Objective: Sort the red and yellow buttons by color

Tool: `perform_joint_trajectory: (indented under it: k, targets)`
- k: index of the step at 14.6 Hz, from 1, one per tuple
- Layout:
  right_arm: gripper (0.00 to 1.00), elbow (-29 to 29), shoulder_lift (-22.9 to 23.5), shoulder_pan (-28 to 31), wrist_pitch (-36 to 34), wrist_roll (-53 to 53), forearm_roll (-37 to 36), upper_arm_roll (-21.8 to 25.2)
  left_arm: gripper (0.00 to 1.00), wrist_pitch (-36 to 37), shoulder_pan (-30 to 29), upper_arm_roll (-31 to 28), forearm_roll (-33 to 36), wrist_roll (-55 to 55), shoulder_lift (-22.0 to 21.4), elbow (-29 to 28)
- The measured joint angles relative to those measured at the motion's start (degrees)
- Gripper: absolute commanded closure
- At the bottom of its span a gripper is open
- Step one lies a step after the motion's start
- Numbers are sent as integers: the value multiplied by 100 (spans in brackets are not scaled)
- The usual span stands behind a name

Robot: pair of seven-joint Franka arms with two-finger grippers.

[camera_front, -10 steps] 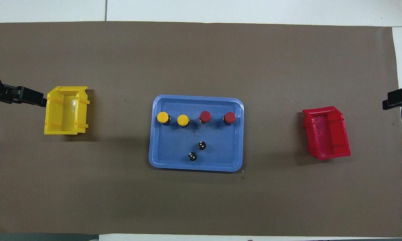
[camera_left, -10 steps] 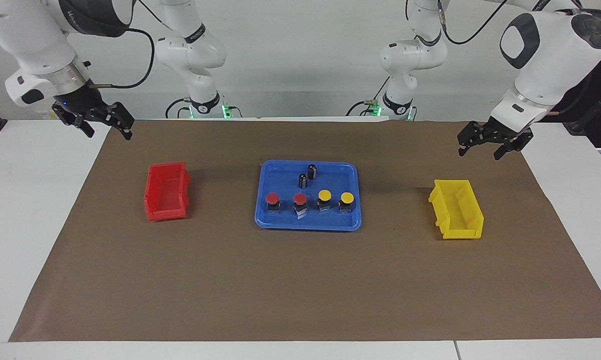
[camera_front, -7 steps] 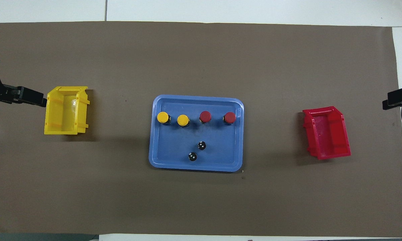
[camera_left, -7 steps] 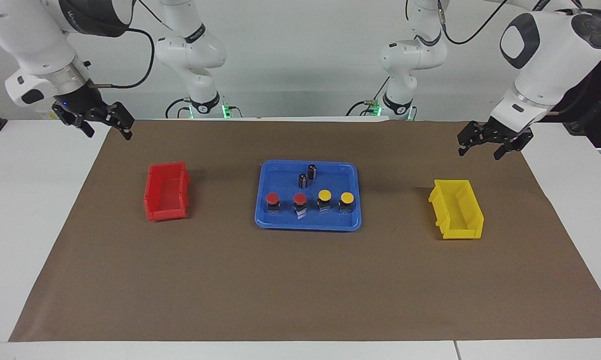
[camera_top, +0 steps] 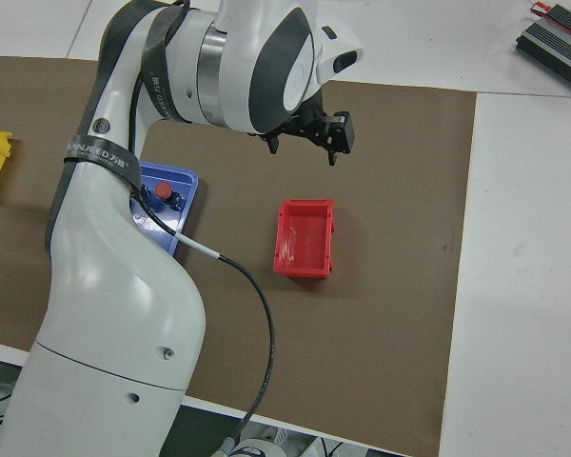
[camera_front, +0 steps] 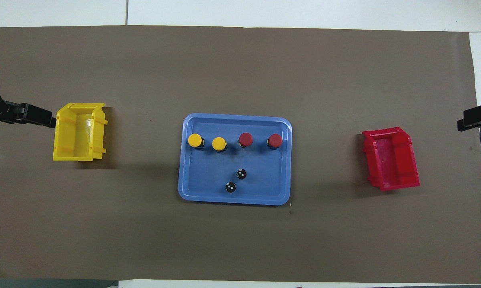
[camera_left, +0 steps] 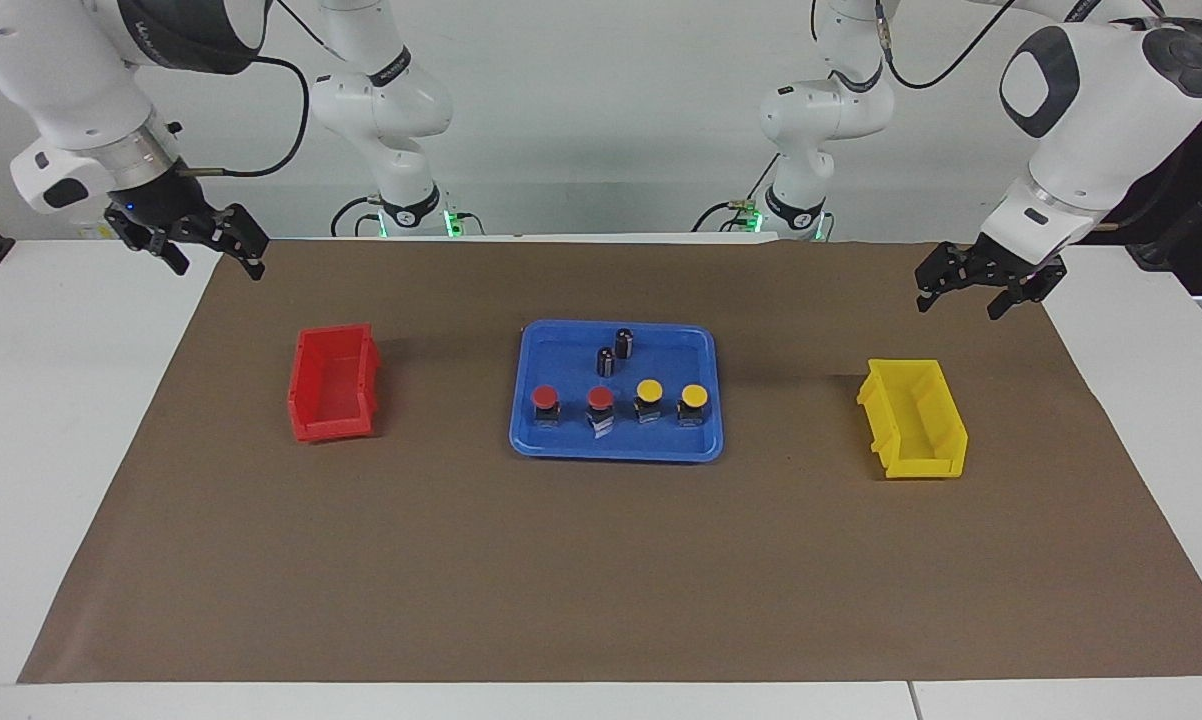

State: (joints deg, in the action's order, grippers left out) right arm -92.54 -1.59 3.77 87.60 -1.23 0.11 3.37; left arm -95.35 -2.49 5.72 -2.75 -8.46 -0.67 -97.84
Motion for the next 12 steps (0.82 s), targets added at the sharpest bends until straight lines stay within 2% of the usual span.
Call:
perform_joint_trajectory:
  k: [3,6,8,10,12]
  targets:
    - [0,347,188,-291,-45,190,81,-196,0,7,-1,-2,0,0,0,0]
    - [0,1202,1011,-1038,-112,1308,97,-455,0,14,-1,-2,0,0,0,0]
    - [0,1608,1589,-1680,202,2095,85,-520,0,14,-1,-2,0,0,0,0]
    - [0,1527,1927,-2160,794,2590,65,-529,0,14,-1,-2,0,0,0,0]
    - [0,768,1982,-2409,1787,2775,52,-529,0,14,-1,-2,0,0,0,0]
